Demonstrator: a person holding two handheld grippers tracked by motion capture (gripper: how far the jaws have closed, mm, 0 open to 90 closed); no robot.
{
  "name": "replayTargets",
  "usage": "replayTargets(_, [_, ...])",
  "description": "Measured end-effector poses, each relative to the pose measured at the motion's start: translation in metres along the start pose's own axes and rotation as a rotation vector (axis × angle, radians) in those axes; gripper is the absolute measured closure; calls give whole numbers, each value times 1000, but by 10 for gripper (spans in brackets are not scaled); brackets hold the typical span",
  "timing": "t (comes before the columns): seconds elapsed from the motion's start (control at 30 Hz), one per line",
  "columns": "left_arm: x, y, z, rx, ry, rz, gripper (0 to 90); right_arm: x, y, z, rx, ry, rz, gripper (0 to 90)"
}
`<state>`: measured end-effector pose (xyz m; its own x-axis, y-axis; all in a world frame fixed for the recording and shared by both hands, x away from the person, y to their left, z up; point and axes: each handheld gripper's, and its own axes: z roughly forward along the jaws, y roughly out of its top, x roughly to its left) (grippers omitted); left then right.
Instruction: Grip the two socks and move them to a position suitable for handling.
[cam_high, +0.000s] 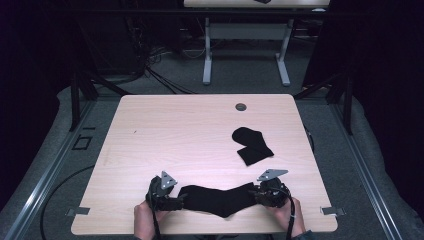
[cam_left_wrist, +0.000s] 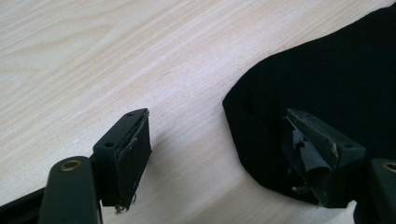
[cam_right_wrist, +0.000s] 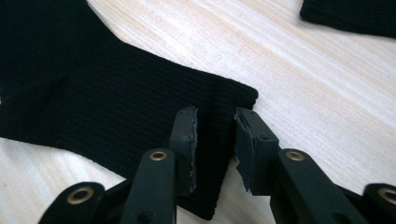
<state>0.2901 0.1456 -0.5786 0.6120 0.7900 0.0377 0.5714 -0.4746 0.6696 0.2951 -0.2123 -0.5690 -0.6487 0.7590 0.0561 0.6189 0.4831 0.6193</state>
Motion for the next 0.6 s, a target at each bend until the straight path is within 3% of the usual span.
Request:
replayTargets(0.43, [-5, -8, -5, -18, -23, 5, 246, 5, -8, -7, 3, 17, 7, 701])
replayTargets(0.57, [-5, -9, -6, -11, -28, 10, 186, 7, -10, -9, 11, 17, 10, 690])
replayTargets(0.6, [-4, -8, -7, -21, -31, 7, 150, 7, -10, -9, 11, 15, 15, 648])
